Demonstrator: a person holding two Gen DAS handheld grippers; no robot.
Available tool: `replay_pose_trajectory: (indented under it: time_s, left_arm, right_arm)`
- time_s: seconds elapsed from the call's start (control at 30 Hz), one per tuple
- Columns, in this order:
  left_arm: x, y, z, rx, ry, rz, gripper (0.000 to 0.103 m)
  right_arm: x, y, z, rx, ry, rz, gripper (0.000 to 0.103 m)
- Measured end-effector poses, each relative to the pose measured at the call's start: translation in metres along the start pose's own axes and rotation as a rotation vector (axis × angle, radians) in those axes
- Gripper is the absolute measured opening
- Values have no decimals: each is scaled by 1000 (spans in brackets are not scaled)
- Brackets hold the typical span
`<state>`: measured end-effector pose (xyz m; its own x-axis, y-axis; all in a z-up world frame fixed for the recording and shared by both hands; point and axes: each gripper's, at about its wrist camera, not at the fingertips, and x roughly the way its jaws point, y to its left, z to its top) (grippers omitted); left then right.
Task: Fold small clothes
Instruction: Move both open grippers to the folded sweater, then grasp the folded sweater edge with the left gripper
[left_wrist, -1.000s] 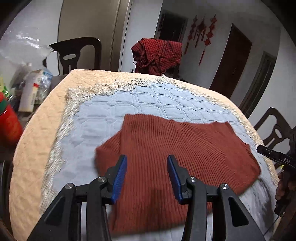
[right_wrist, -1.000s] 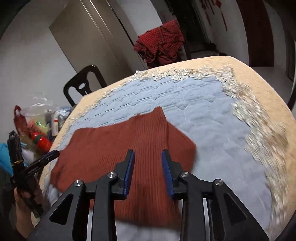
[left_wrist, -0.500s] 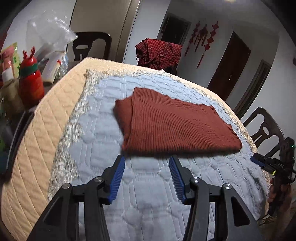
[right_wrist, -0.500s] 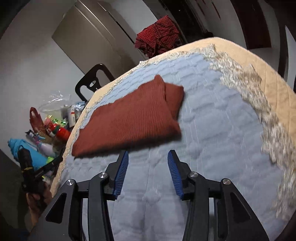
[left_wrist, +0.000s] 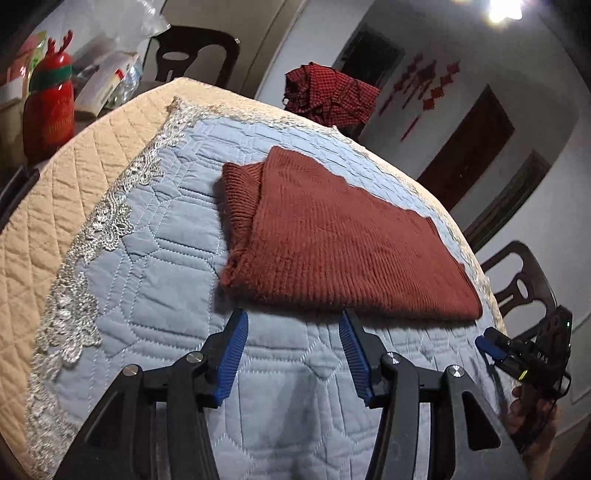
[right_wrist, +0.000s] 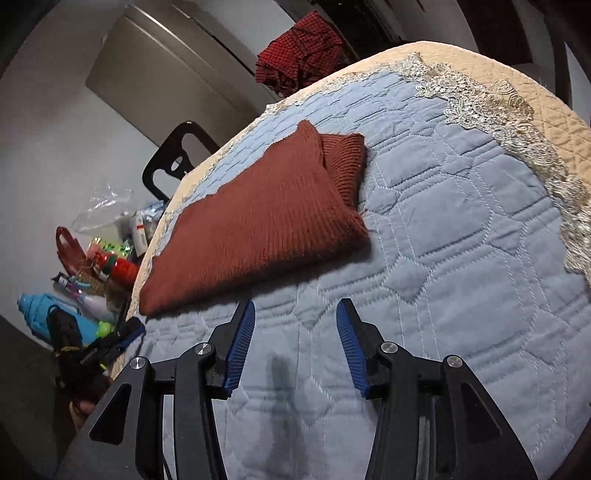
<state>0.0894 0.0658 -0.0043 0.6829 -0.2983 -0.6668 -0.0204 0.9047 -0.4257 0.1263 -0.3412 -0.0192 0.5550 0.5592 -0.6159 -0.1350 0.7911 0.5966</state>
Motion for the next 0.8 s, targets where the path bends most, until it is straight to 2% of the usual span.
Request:
replay_pose_trajectory:
  time_s: [0.27,0.67,0.7,0.73,0.77,0.8]
  left_arm:
    - [12,12,11,-95,-18,-30,54]
    - [25,9,26,-117,-42,5,51]
    - [27,9,27,-111,-43,19,49]
    - [28,8,28,-107,-41,30,41]
    - [30,9,29,-108,-35,36,37]
    - [30,10,30,-114,-34,34,34]
  right_arm:
    - [15,-9,19,97,-56,27,47]
    - [24,-14,37,150,-97,19,47]
    - [25,-13,39,148,-93,10,45]
    - [26,-13,40,145,-91,-4,38]
    - [28,-11,41,138,-86,-21,27]
    - [29,-11,42,135,-80,-36,23]
